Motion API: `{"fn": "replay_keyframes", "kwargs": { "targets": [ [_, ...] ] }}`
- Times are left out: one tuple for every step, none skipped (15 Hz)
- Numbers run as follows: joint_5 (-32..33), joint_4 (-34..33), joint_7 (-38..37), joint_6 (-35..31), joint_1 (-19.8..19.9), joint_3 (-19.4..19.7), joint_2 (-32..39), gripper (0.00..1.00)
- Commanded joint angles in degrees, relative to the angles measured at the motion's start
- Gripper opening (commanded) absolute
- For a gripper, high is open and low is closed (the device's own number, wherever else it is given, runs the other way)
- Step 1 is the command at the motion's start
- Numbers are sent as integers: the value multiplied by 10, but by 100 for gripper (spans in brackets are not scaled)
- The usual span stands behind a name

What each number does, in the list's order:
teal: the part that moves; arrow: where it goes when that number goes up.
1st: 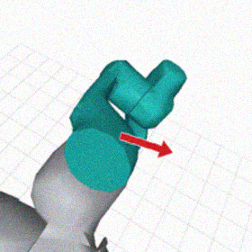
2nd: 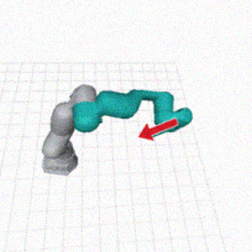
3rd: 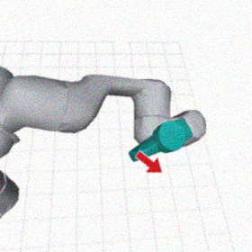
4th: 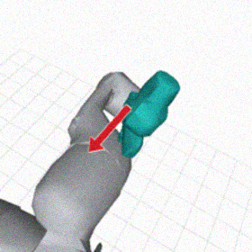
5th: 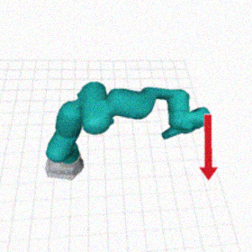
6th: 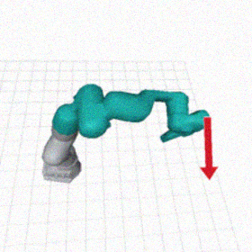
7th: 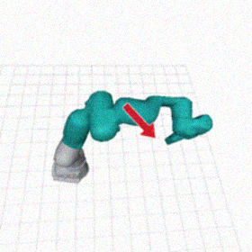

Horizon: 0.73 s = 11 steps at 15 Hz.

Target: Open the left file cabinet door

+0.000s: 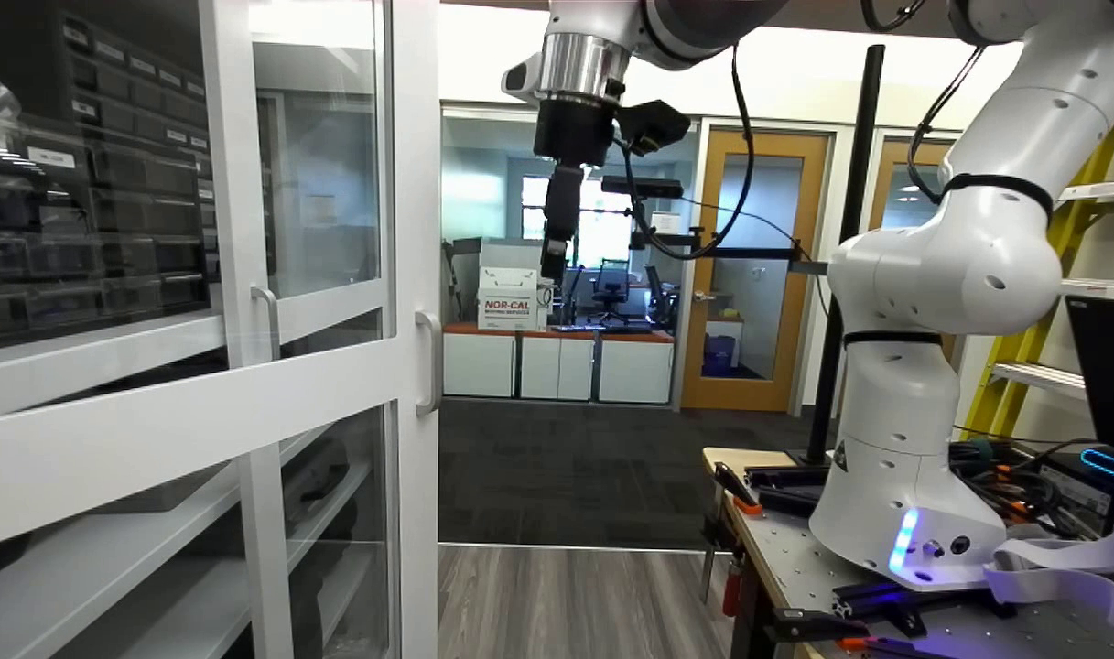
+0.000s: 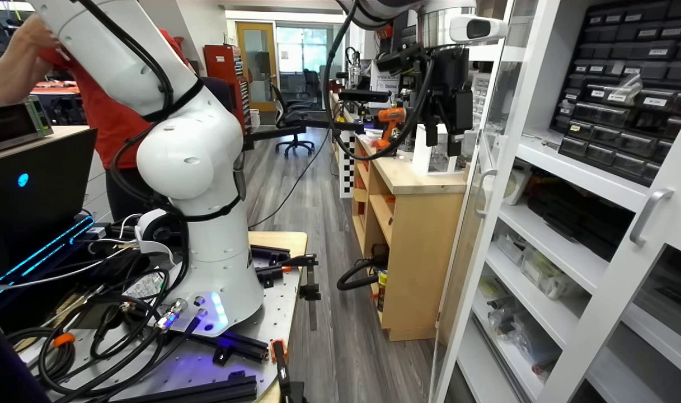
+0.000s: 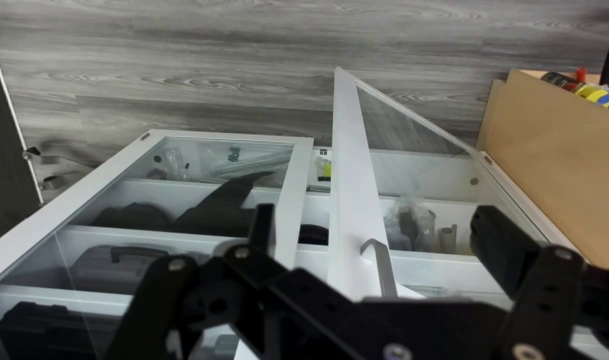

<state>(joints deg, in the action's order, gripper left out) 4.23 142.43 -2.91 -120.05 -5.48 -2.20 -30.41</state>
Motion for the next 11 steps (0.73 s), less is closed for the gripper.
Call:
{"fn": "replay_keyframes", "kwargs": {
  "targets": [
    [5, 0, 51, 41, 25, 25, -28, 100],
    [8, -1, 72, 40, 30, 36, -28, 100],
    [12, -3, 88, 36, 36, 44, -26, 100],
    [17, -5, 108, 28, 41, 54, -22, 100],
    [23, -8, 124, 22, 47, 61, -17, 100],
    [26, -13, 131, 17, 55, 68, -9, 100],
    [13, -3, 109, 20, 47, 54, -14, 100],
    [15, -5, 118, 20, 52, 60, -13, 100],
    [16, -6, 122, 20, 55, 64, -12, 100],
    [16, -7, 123, 20, 55, 65, -11, 100],
    [16, -8, 123, 20, 55, 64, -11, 100]
  ]
}}
